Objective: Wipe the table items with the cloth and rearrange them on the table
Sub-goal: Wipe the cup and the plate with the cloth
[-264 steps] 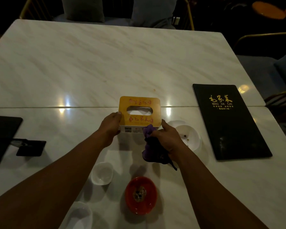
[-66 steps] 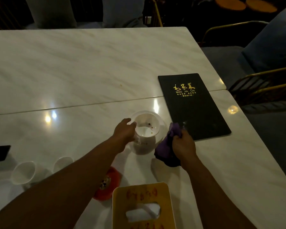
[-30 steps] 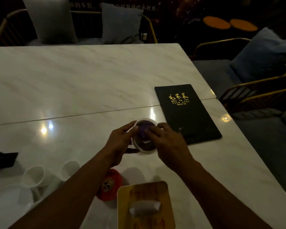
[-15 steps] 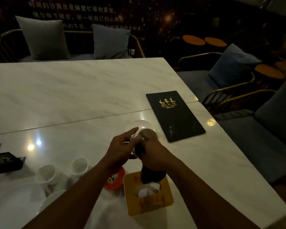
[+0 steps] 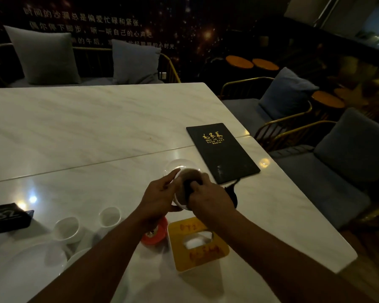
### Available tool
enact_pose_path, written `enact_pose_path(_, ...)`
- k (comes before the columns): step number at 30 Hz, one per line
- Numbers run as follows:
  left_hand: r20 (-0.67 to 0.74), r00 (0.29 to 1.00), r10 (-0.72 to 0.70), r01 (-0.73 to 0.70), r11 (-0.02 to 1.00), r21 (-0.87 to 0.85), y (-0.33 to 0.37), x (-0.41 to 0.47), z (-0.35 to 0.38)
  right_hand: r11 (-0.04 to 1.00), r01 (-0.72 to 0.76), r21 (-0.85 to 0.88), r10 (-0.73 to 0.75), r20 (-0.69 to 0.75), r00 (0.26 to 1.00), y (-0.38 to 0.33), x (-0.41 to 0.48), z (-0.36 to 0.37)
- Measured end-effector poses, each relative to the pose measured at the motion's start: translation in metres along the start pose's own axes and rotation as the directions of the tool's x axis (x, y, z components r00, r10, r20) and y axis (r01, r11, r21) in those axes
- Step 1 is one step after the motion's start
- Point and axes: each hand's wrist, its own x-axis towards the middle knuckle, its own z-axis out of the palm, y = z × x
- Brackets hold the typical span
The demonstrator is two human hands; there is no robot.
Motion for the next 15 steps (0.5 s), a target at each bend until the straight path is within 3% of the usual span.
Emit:
enact_pose_path(4, 0.057, 0.994, -0.093, 0.090, 0.995, 0.044, 0.007, 0.001, -0.008, 0.990, 0.133, 0.043, -0.133, -0.001, 0.991, 0.014, 0.007, -0.012)
enact_pose_path(8, 0.056, 0.998, -0.018, 0.014, 0.997, 0.070, 0.012, 0.003, -0.008, 0.991, 0.129, -0.021, -0.127, 0.078, 0.989, 0.012, 0.006, -0.012)
enact_pose_path(11, 0.028, 1.000, 0.012, -0.014, 0.996, 0.092, 0.010, 0.005, -0.002, 0.961, -0.054, 0.271, -0.004, 0.206, 0.979, 0.003, 0.009, -0.013)
enact_pose_path(13, 0.014, 1.000, 0.018, -0.020, 0.997, 0.078, 0.004, 0.006, 0.002, 0.845, -0.185, 0.502, 0.049, 0.271, 0.961, 0.007, 0.013, -0.011)
enact_pose_path(14, 0.005, 1.000, 0.016, -0.017, 0.998, 0.067, 0.002, 0.006, 0.006, 0.727, -0.254, 0.639, 0.072, 0.297, 0.952, 0.011, 0.014, -0.007)
enact_pose_path(15, -0.006, 1.000, 0.017, -0.017, 0.998, 0.062, -0.001, 0.007, 0.011, 0.544, -0.318, 0.776, 0.088, 0.324, 0.942, 0.013, 0.015, -0.003)
